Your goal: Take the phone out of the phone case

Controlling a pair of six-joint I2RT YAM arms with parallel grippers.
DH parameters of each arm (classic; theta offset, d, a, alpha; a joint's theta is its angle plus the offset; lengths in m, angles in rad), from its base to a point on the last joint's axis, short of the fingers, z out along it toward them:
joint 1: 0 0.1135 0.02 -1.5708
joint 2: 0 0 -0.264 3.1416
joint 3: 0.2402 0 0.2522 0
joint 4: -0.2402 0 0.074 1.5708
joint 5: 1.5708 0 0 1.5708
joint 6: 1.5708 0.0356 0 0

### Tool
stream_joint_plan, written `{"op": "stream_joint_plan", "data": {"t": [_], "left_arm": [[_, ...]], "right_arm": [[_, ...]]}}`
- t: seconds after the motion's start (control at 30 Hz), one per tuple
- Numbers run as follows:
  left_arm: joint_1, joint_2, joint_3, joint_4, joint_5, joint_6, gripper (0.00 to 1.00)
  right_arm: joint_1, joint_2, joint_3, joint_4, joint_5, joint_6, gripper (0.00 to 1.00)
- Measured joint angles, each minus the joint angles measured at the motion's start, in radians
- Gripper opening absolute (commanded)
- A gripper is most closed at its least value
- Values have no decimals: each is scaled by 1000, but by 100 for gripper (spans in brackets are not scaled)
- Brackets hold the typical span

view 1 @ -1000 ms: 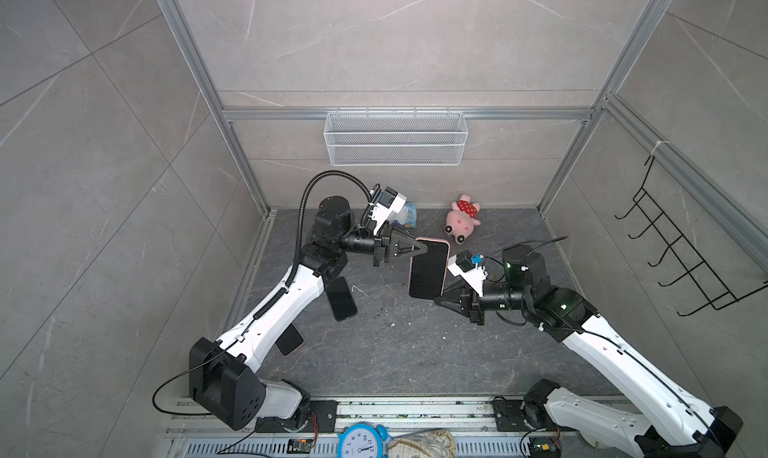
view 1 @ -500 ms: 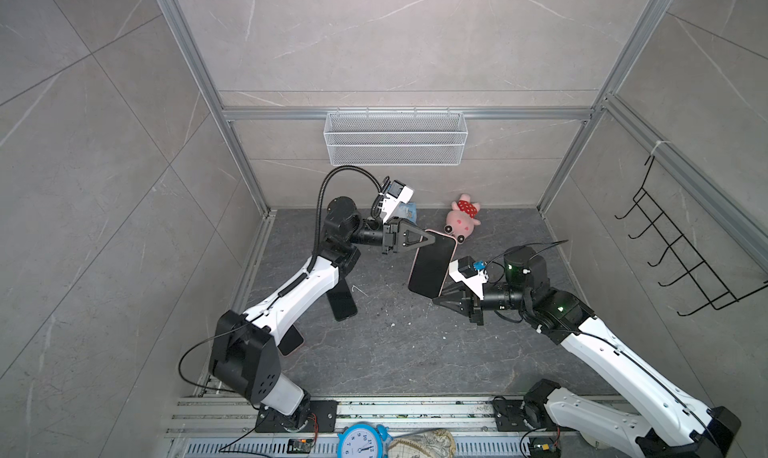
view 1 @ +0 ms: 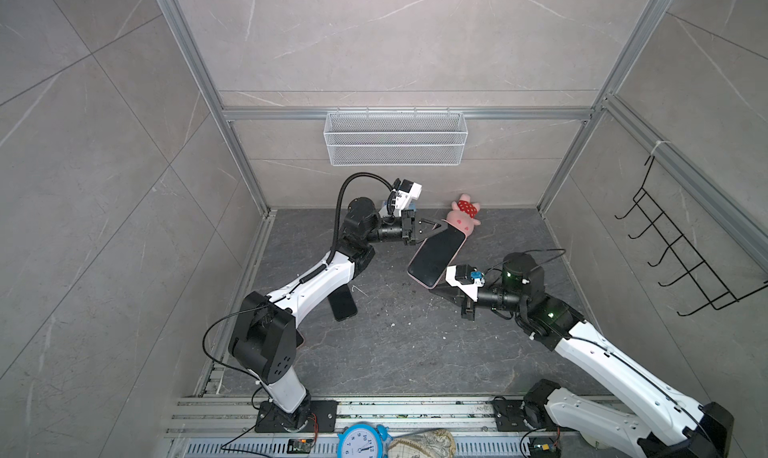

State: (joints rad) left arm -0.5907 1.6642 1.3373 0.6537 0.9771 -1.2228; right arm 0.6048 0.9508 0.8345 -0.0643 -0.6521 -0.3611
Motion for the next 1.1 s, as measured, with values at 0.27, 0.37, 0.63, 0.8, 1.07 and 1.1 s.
{"op": "stream_joint_plan", "data": {"t": [0.27, 0.37, 0.63, 0.8, 1.07, 1.1], "left_arm": [[52, -123, -174, 3, -220, -3, 0], [61, -141, -200, 53, -304, -43, 0], [37, -144, -267, 143, -415, -140, 0], [29, -154, -286, 161, -436, -161, 0], [29, -165, -286, 164, -454, -165, 0], [29, -165, -286, 164, -454, -165, 0]], "right_arm": [[6, -278, -152, 139, 171, 404, 64], [6, -282, -144, 163, 216, 581, 64], [6, -81, -118, 207, 214, 914, 62], [6, -8, -119, 275, 203, 1022, 57], [5, 10, -142, 356, 192, 1080, 56], [5, 9, -147, 358, 191, 1084, 56]]}}
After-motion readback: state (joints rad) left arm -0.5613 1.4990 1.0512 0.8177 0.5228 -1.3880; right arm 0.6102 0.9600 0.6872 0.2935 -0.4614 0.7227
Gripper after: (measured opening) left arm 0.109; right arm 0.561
